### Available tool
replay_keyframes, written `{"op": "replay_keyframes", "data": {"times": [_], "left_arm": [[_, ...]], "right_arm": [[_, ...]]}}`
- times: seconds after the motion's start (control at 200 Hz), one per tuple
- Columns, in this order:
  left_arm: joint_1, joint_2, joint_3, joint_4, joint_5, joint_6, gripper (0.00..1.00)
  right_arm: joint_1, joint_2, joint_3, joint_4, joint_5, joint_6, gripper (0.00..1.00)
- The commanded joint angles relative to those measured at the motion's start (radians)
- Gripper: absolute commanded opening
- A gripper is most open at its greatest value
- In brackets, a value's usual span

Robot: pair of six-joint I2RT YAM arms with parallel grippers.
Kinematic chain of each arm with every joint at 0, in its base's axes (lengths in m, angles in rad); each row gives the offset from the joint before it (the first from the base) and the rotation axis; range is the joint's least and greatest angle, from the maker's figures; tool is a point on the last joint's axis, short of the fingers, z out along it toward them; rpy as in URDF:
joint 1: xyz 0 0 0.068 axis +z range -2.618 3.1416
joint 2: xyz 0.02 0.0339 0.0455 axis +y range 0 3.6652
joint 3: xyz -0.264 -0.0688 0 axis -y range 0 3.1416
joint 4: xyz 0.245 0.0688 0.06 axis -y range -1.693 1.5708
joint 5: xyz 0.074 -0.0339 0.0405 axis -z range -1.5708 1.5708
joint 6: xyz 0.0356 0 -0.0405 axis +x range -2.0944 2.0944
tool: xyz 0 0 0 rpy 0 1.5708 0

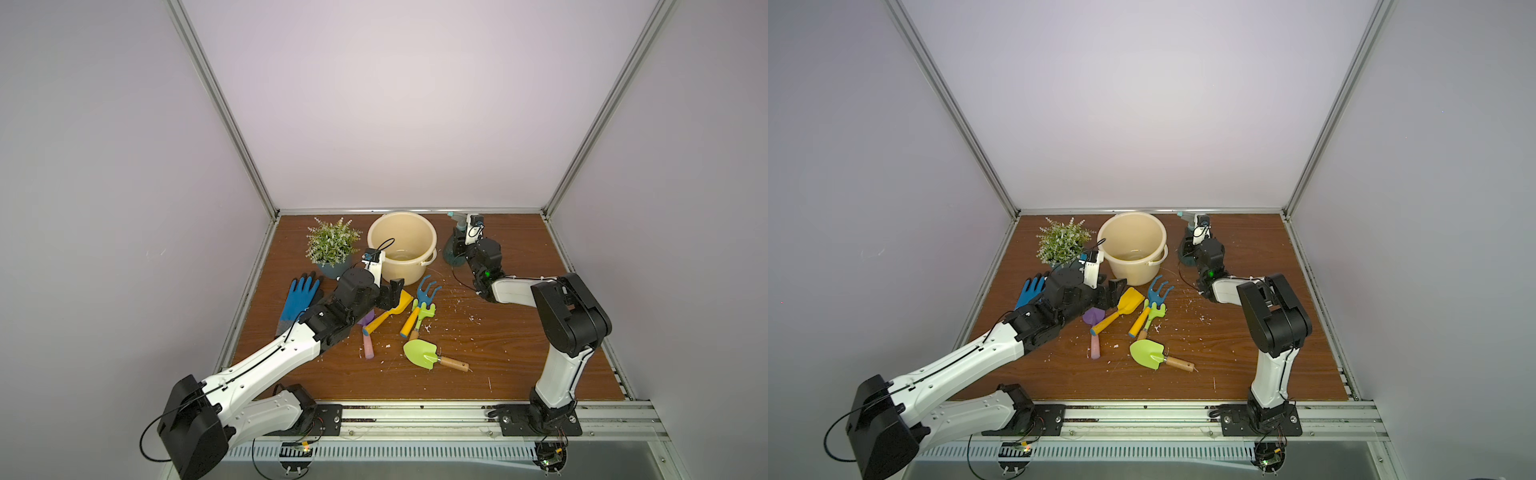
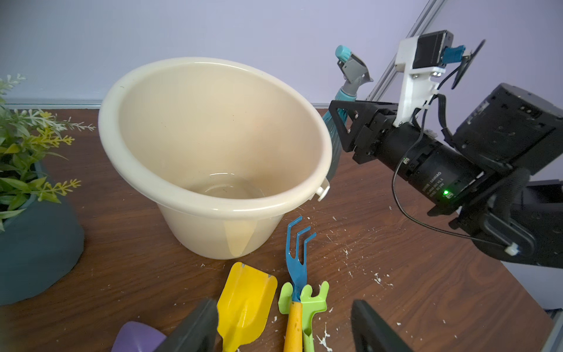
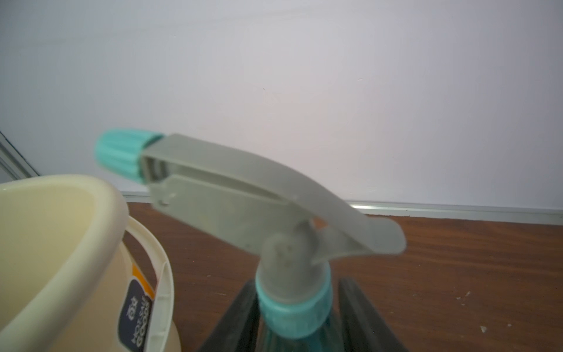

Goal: Organize the gardening tools
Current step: Adjust the gardening tool at the center of the board.

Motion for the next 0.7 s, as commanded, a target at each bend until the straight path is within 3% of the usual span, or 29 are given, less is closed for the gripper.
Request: {"op": "replay_keyframes", "data": {"times": [0.0,0.23,0.69], "left_arm": [[0.008,-0.016,-0.008,0.013,-0.010,-0.011,0.73],[0.008,-0.016,-0.011,0.020,-0.008,-0.006,0.73],[0.008,-0.003,0.011,0.018,-0.047,0.036,0.79]], "right_arm": [[0.004,-0.054,-0.002,0.010,-0.004,-0.002,0.55],[0.004,-0.089,0.007,-0.017,-0.003,-0.022,0.66],[0.007,-0.287,-0.062,-0.188,0.060,-0.022,0.69]]}}
